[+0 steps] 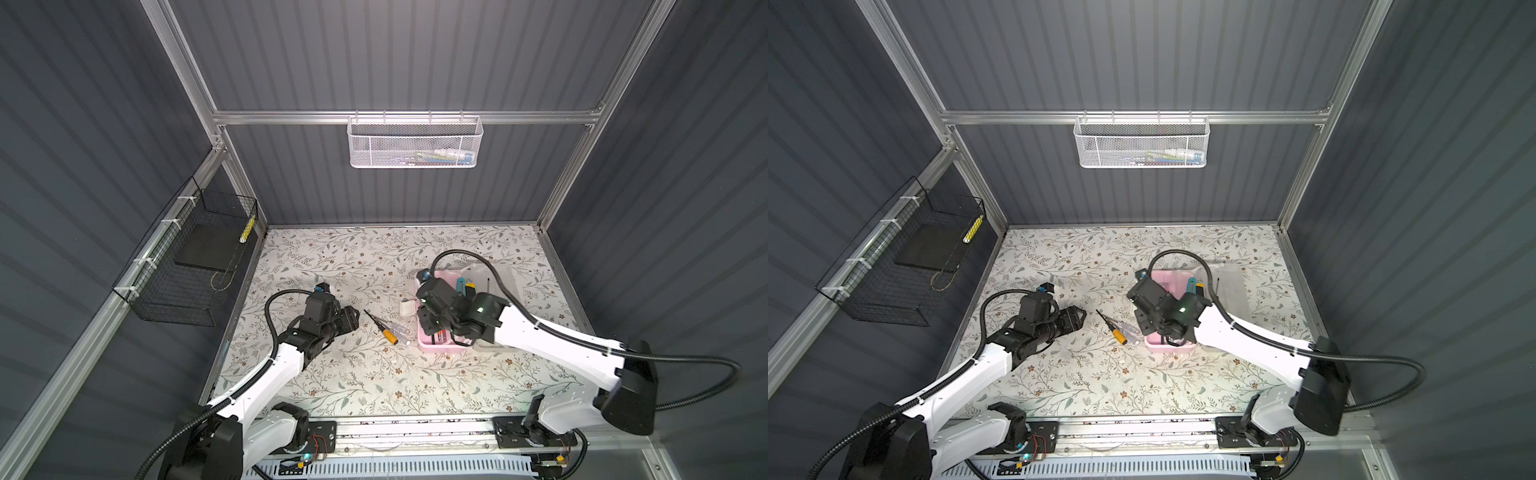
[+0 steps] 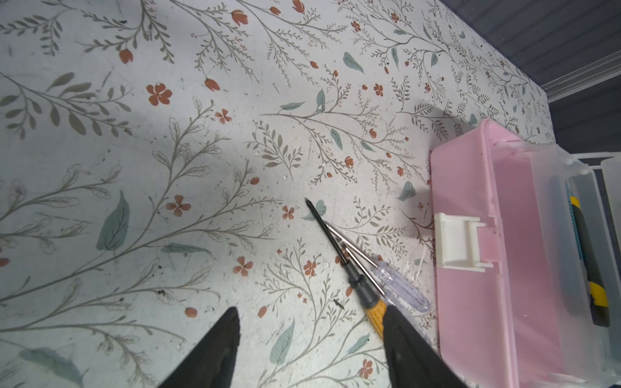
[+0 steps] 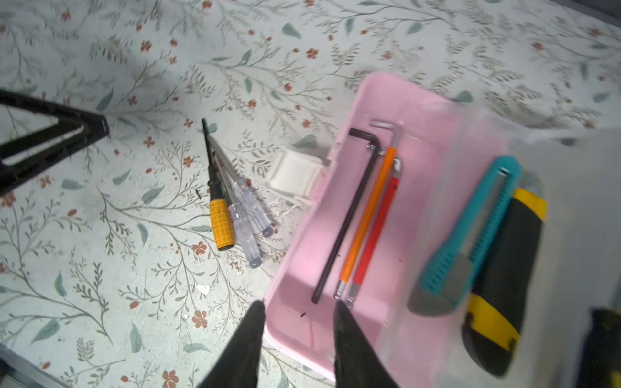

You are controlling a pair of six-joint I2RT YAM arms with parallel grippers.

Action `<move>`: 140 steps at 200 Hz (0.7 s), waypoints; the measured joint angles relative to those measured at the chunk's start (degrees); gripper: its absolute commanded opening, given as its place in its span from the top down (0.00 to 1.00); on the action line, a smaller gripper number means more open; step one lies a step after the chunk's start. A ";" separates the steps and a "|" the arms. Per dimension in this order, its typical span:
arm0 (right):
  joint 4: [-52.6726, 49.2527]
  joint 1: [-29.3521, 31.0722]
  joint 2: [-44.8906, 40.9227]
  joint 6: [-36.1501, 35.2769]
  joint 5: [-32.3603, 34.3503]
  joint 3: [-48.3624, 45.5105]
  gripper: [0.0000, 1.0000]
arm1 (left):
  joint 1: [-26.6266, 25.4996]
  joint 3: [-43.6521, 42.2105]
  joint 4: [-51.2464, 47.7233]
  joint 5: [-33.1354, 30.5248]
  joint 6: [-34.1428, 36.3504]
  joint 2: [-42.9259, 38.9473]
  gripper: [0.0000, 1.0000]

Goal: Pack the tool kit
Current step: 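Move the right gripper over the clear-handled screwdrivers beside the box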

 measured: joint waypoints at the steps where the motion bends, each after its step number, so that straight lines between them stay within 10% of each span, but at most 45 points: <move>1: 0.11 0.04 0.24 0.15 -0.11 0.09 0.75 | 0.00 -0.02 0.00 0.02 0.00 -0.04 0.32; 140: 3.65 -1.51 29.03 -4.90 -10.08 13.35 0.75 | 0.00 -2.86 -0.20 1.05 -0.44 -2.54 0.33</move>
